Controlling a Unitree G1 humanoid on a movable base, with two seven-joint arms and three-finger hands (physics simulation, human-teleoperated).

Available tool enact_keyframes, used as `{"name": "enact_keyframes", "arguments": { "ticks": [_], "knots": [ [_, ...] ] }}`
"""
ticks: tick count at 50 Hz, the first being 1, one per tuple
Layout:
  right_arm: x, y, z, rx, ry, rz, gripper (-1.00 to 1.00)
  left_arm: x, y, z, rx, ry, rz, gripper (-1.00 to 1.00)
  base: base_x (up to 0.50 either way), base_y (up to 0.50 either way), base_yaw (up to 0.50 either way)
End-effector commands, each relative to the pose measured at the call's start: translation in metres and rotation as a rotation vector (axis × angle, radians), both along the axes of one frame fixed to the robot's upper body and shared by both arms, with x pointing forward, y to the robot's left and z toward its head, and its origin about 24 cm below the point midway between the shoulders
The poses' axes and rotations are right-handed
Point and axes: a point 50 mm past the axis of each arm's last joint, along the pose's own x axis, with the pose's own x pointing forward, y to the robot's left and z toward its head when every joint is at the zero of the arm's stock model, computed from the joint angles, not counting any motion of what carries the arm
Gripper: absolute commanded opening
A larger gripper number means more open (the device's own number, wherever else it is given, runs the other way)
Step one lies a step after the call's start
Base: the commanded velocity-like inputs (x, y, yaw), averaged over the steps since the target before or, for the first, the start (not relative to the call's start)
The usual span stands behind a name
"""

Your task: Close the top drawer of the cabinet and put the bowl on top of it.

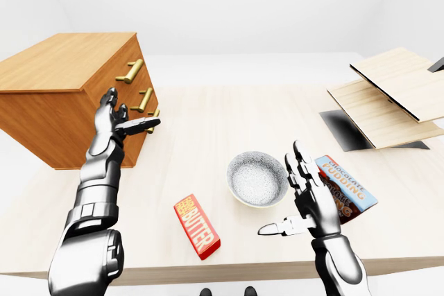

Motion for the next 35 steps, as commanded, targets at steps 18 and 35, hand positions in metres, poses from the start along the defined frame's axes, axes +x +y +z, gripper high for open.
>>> {"name": "enact_keyframes", "arguments": {
  "ticks": [18,35],
  "knots": [
    [0.0,0.0,0.0,0.0,0.0,0.0,1.0,-0.003,0.011,0.013,0.008,-0.042,0.054,1.0,0.0,0.0,0.0],
    [0.0,-0.001,0.001,0.002,0.001,0.0,1.0,-0.031,-0.021,0.019,0.061,-0.202,-0.043,1.0,0.0,0.0,0.0]
  ]
}}
